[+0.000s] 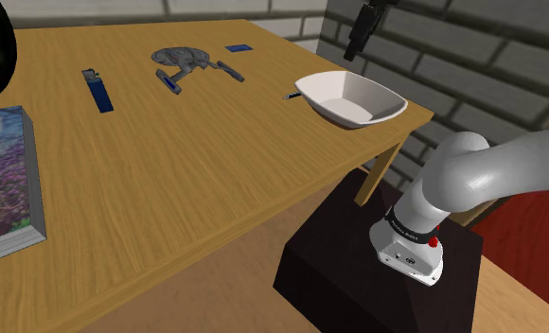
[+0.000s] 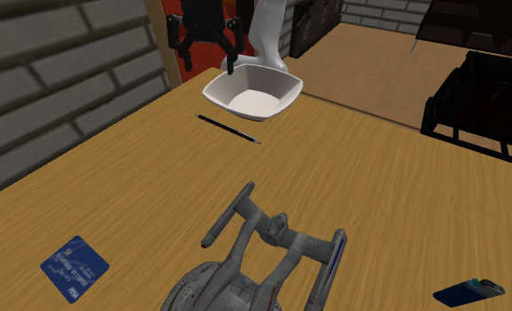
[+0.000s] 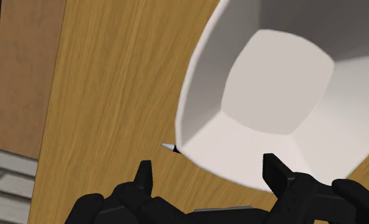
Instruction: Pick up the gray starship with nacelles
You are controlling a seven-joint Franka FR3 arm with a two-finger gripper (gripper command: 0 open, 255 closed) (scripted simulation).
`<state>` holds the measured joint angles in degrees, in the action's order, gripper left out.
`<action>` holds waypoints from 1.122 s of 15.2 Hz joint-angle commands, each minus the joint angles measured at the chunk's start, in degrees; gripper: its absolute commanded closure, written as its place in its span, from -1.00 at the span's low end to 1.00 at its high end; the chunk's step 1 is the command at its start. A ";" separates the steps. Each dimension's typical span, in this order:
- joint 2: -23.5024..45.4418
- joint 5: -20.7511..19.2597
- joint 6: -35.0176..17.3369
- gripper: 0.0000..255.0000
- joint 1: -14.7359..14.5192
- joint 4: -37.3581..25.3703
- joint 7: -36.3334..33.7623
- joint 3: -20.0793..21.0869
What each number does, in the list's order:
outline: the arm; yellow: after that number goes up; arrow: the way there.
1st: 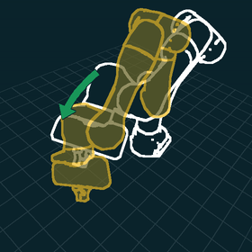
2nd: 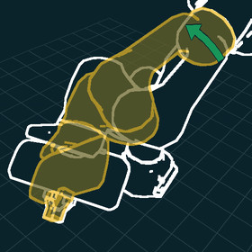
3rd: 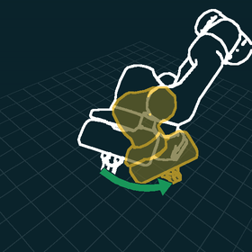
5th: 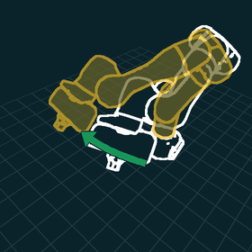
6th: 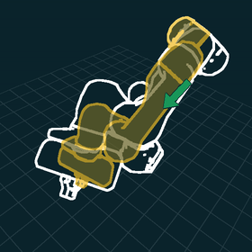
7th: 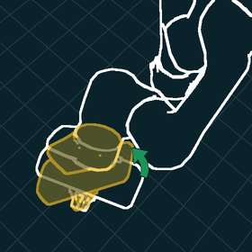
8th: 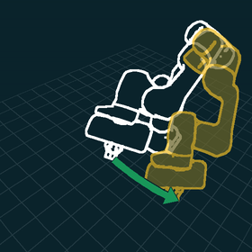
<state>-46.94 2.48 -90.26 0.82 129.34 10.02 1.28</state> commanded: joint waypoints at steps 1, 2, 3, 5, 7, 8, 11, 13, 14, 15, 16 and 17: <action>0.00 0.00 0.00 -1.00 0.00 0.00 0.00 0.00; 2.45 0.00 -0.67 -1.00 -0.63 -1.48 1.25 -0.02; 4.89 0.01 -1.26 -1.00 -1.26 -3.03 2.49 -0.03; 9.72 0.05 -2.19 -1.00 -2.50 -6.31 4.93 0.03; 14.47 0.12 -2.80 -1.00 -3.66 -9.84 7.33 0.20; 16.82 0.16 -2.98 -1.00 -4.23 -11.69 8.51 0.32; 23.78 0.27 -3.11 -1.00 -5.81 -17.59 11.95 0.86; 28.36 0.29 -2.85 -1.00 -6.79 -21.81 14.15 1.37; 30.64 0.28 -2.61 -1.00 -7.26 -24.01 15.21 1.67; 32.92 0.25 -2.31 -1.00 -7.72 -26.27 16.25 2.01; 35.19 0.20 -1.94 -1.00 -8.19 -28.60 17.27 2.36; 37.47 0.11 -1.50 -1.00 -8.63 -31.00 18.25 2.75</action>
<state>-11.65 2.66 -92.04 -7.33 100.46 27.16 3.67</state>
